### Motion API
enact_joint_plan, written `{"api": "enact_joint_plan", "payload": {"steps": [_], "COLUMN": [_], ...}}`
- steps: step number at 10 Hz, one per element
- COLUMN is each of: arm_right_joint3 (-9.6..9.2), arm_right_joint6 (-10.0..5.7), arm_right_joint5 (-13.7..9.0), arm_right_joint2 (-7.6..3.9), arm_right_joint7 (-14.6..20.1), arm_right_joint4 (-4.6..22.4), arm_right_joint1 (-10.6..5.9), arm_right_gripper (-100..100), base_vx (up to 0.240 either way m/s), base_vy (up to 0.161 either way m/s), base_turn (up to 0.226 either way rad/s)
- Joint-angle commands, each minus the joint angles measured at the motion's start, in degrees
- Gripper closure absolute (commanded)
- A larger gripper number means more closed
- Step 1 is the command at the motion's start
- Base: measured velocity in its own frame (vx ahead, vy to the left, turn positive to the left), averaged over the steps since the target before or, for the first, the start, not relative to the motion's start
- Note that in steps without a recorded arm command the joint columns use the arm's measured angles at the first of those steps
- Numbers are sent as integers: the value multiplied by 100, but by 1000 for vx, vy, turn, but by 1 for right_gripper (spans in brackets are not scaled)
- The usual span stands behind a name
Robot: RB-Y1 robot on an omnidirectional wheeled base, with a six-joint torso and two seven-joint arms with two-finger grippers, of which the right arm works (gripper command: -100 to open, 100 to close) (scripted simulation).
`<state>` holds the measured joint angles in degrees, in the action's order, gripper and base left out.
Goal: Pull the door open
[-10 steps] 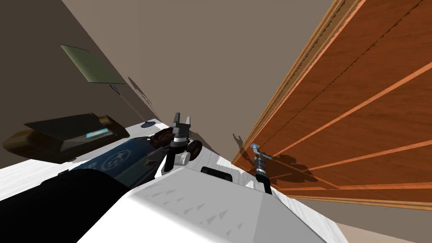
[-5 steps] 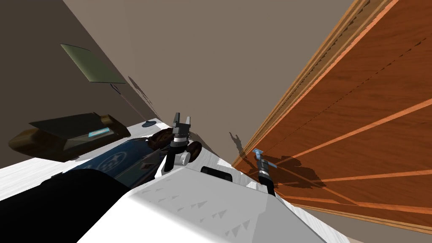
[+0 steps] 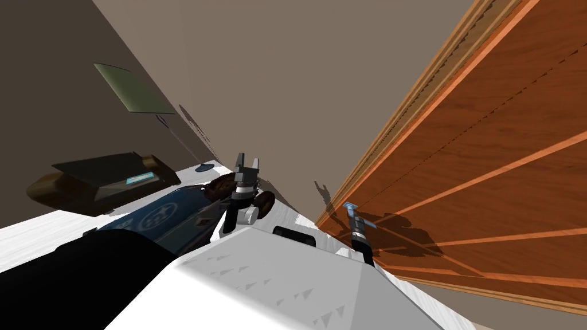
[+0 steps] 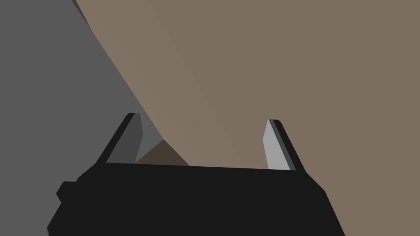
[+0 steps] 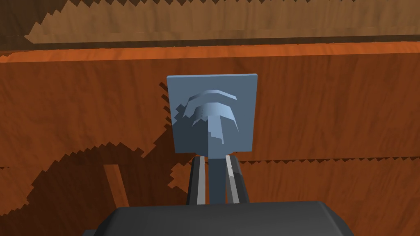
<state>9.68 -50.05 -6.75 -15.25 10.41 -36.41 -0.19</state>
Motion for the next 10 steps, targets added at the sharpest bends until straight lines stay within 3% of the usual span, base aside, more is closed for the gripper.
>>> {"api": "enact_joint_plan", "payload": {"steps": [1,9,10], "arm_right_joint3": [-57,-466,-438], "arm_right_joint6": [-25,-225,-208], "arm_right_joint5": [34,278,261], "arm_right_joint2": [-31,-358,-331], "arm_right_joint7": [73,608,560], "arm_right_joint4": [3,-77,-56], "arm_right_joint1": [33,235,205], "arm_right_gripper": [100,100,100], "base_vx": [-159,-213,-107], "base_vy": [-36,-32,-16], "base_turn": [92,101,24]}}
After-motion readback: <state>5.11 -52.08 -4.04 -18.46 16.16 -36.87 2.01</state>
